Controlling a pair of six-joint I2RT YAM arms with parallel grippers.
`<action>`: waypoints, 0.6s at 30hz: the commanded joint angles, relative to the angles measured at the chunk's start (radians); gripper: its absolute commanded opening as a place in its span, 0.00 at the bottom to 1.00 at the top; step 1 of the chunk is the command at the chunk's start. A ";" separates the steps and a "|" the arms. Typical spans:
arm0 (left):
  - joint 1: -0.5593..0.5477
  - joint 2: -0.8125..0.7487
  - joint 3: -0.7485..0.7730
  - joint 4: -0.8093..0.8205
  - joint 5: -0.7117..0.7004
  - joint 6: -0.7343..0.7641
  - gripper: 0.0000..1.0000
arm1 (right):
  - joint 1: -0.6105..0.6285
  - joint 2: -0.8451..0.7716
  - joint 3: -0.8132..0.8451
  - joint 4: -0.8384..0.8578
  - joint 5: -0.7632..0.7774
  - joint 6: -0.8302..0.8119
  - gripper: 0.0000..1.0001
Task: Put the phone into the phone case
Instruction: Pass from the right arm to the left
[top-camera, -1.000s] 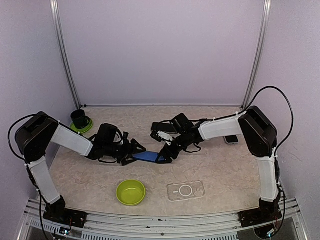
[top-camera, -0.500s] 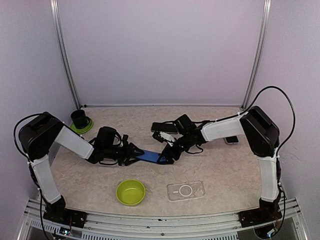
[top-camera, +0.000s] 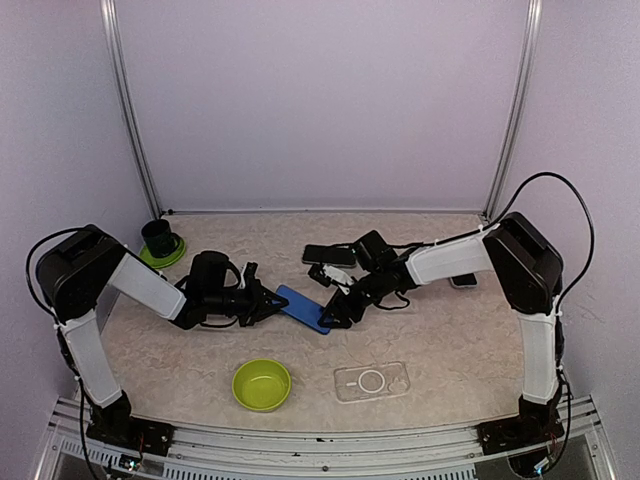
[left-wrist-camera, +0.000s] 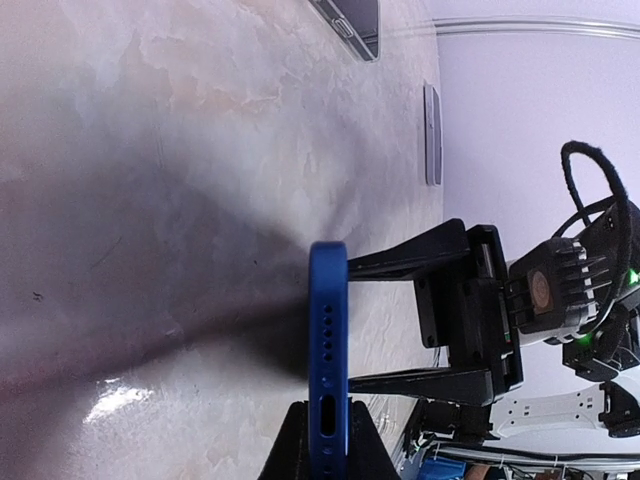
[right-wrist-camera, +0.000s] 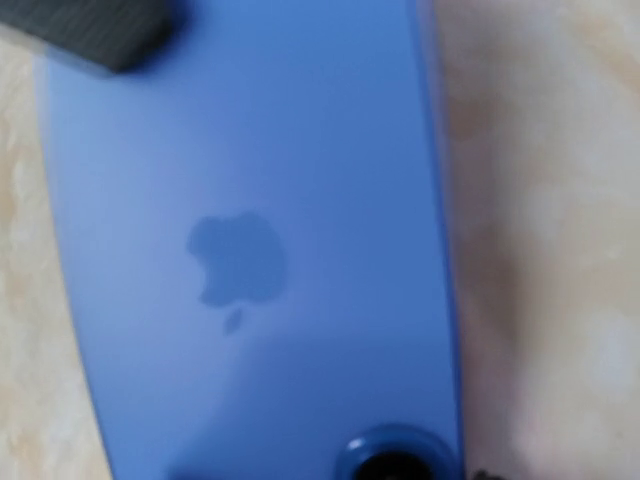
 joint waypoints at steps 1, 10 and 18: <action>-0.015 -0.044 0.011 -0.039 -0.044 0.011 0.02 | 0.008 -0.027 -0.034 -0.026 0.020 -0.004 0.64; -0.063 -0.160 0.059 -0.211 -0.183 0.008 0.00 | 0.078 -0.153 -0.082 -0.004 0.270 -0.017 0.83; -0.100 -0.235 0.100 -0.320 -0.279 -0.027 0.00 | 0.192 -0.226 -0.165 0.135 0.499 -0.004 0.88</action>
